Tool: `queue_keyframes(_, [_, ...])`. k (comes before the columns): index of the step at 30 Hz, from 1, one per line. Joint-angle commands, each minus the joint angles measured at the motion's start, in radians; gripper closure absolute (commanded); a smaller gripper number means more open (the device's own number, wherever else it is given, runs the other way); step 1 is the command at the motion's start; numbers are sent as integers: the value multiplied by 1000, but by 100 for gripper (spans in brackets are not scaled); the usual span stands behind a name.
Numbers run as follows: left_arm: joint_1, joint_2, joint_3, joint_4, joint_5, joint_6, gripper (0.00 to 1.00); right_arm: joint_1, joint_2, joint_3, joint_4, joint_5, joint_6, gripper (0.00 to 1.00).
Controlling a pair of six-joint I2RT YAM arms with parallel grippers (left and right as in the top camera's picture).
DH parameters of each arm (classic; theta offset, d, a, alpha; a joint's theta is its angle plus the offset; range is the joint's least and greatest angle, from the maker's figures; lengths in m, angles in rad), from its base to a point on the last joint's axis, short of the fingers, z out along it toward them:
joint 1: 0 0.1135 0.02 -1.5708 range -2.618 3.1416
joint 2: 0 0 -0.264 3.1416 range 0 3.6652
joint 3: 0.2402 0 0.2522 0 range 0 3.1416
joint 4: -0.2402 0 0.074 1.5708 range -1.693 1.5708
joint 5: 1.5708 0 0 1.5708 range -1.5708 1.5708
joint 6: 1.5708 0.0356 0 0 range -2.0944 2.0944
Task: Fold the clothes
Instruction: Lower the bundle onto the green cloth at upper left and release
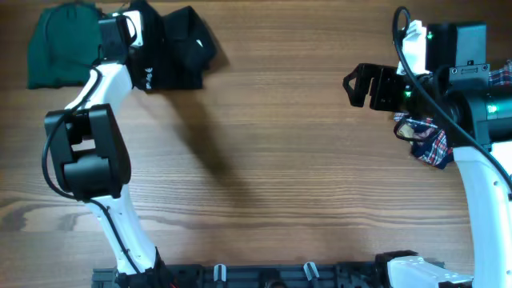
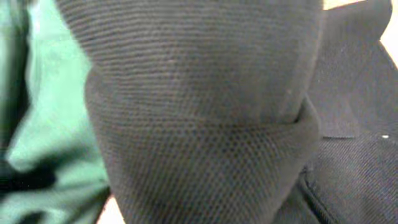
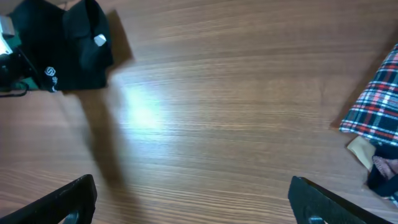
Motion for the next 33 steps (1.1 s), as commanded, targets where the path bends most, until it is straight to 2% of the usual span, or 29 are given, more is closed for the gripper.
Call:
queue_keyframes(1, [2,-8,69,24,-81,54,96,-4,-10,18,-3,18,16,0])
queue_keyframes(11, [39,-9,262,-14,-145,54,96,-4,-9,18,-22,40,34,0])
queue_keyframes(21, [165,-9,278,-61,-147,40,96,-4,-9,18,-22,40,37,0])
queue_keyframes(24, [210,-8,278,-75,-146,-4,94,-4,-9,18,-23,40,42,0])
queue_keyframes(26, [238,-8,278,-82,-146,-28,89,-4,-9,18,-23,40,43,0])
queue_keyframes(31, [301,-8,278,-119,-110,-33,88,-4,-9,18,-23,40,58,0])
queue_keyframes(32, [308,-8,278,-127,-109,-33,85,-4,-9,18,-22,40,60,0])
queue_keyframes(33, [315,-8,278,-135,-109,-33,76,-4,-9,18,-22,39,60,0])
